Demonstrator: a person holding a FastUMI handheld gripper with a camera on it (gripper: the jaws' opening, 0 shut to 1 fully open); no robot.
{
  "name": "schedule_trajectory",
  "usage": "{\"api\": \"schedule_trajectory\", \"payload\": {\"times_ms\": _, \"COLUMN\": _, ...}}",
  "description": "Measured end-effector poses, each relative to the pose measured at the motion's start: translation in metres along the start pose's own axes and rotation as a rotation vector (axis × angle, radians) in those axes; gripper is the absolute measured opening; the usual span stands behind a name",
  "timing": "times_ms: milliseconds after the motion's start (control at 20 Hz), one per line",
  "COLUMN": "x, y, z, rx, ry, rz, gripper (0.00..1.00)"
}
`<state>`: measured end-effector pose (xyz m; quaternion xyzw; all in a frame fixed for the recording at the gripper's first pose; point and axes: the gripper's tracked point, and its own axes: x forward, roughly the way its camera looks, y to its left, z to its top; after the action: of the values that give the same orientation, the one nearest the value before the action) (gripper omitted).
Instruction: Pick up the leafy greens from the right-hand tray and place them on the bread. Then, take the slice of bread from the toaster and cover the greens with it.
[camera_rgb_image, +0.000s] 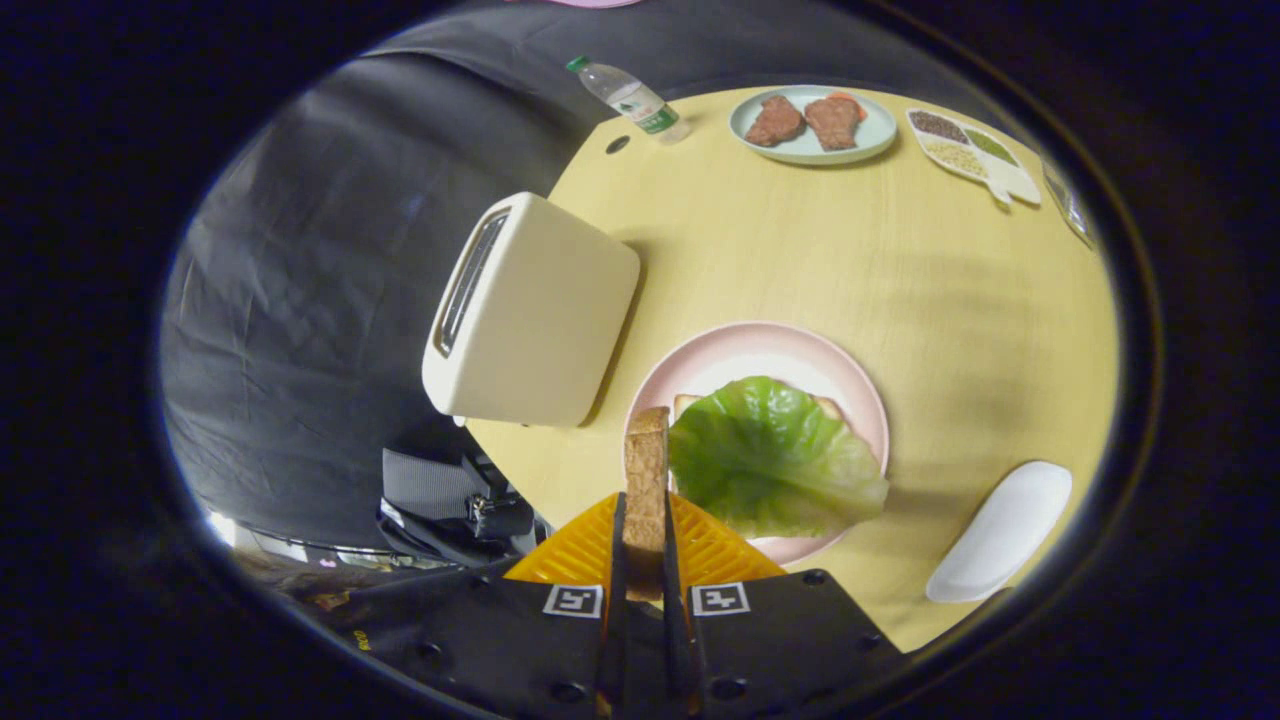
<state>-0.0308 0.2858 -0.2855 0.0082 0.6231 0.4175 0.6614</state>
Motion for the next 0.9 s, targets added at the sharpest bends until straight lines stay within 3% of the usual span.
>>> {"api": "schedule_trajectory", "payload": {"times_ms": 450, "x": 0.026, "y": -0.058, "z": 0.009, "rx": -0.045, "ry": -0.011, "rz": -0.112, "gripper": 0.18}}
{"api": "schedule_trajectory", "payload": {"times_ms": 650, "x": 0.030, "y": -0.074, "z": 0.010, "rx": -0.120, "ry": -0.035, "rz": -0.177, "gripper": 0.19}}
{"api": "schedule_trajectory", "payload": {"times_ms": 700, "x": 0.031, "y": -0.078, "z": 0.011, "rx": -0.151, "ry": -0.042, "rz": -0.191, "gripper": 0.35}}
{"api": "schedule_trajectory", "payload": {"times_ms": 900, "x": 0.032, "y": -0.086, "z": 0.016, "rx": -0.239, "ry": -0.104, "rz": -0.266, "gripper": 0.42}}
